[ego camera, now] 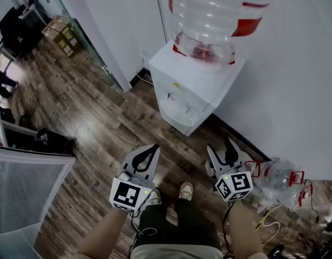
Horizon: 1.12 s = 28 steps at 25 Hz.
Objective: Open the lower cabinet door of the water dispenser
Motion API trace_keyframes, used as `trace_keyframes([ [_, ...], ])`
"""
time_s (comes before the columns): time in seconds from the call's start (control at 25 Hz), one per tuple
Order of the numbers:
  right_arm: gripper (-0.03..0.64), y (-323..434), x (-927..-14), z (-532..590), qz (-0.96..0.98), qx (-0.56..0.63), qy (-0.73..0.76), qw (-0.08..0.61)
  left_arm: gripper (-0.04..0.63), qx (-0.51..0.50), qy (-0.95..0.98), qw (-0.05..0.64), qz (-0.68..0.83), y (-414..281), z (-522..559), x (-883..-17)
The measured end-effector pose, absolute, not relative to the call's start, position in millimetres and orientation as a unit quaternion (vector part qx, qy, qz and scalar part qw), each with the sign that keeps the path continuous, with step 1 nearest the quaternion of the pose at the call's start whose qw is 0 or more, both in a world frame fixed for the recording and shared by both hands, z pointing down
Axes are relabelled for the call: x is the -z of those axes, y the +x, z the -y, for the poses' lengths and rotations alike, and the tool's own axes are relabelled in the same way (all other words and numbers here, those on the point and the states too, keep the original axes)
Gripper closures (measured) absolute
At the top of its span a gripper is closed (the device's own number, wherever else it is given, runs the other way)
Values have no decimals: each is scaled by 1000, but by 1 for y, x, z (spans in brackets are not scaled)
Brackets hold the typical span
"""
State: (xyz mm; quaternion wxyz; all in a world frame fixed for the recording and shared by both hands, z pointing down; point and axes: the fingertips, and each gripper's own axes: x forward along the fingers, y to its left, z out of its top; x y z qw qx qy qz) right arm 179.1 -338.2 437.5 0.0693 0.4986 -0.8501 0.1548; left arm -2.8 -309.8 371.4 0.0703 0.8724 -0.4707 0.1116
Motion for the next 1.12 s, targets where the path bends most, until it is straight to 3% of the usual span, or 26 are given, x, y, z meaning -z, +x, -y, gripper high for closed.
trace_keyframes([
  [0.16,276,176,-509,361,849,-162,496,84,589,-116,870,71,473,-7,332,-425],
  [0.44,242,170,-627,390,846,-161,497,104,591,-105,872,81,472,-9,357,-514],
  [0.68,241,166,-729,414,852,-150,476,156,591,-124,872,81,467,-3,385,-591],
  [1.12,244,162,-843,452,844,-169,486,149,591,-135,873,86,460,-4,414,-705],
])
